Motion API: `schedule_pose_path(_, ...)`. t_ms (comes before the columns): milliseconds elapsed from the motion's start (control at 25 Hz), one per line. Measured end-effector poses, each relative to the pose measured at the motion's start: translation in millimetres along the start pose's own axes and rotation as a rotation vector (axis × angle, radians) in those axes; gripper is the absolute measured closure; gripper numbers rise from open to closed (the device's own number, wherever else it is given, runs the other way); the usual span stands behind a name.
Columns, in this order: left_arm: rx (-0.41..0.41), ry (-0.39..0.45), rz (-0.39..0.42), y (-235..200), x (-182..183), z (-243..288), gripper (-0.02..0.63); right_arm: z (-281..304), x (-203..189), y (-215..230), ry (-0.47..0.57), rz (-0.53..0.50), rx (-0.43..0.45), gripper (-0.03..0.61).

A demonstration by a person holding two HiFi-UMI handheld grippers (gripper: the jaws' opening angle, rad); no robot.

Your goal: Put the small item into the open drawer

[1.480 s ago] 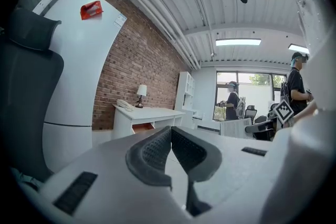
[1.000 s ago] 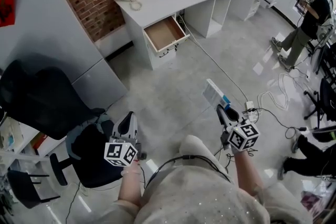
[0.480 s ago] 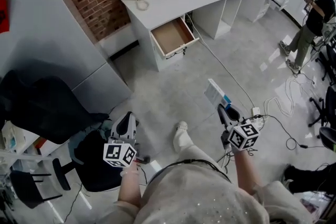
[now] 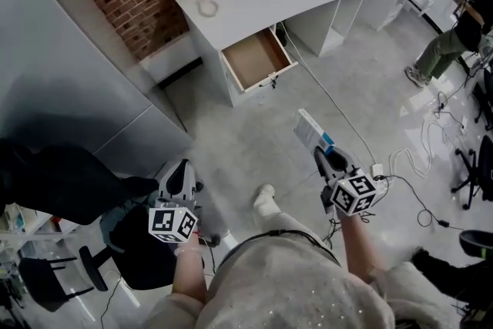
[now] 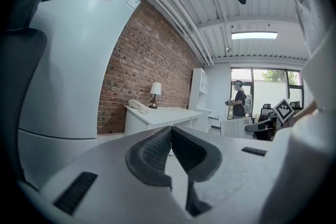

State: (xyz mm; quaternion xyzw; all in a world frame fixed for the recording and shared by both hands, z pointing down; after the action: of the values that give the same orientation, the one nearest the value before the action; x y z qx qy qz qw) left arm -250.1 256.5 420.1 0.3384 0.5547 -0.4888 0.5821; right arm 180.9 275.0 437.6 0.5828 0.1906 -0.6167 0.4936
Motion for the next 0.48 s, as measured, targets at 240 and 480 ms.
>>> schedule_pose_path(240, -0.008, -0.019, -0.006, -10, 3, 45, 0.607, 33, 11, 23, -0.01, 0.018, -0.011, 0.505)
schedule_pose_path(480, -0.017, -0.021, -0.002, -22, 9, 93, 0.607, 65, 23, 47, -0.011, 0.027, -0.021, 0.505)
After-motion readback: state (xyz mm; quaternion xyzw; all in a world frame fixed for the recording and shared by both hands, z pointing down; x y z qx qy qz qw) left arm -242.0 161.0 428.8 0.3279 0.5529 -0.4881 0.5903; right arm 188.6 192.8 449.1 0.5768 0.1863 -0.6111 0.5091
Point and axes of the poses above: the fingertips, and each gripper's own axes: z forward along the fingers, y to its right, x out of its top, the point moved 10 cm from there along -z, backward along the fingers, and after that the axes turned 9 degrees about x, right-handed, at the moved point
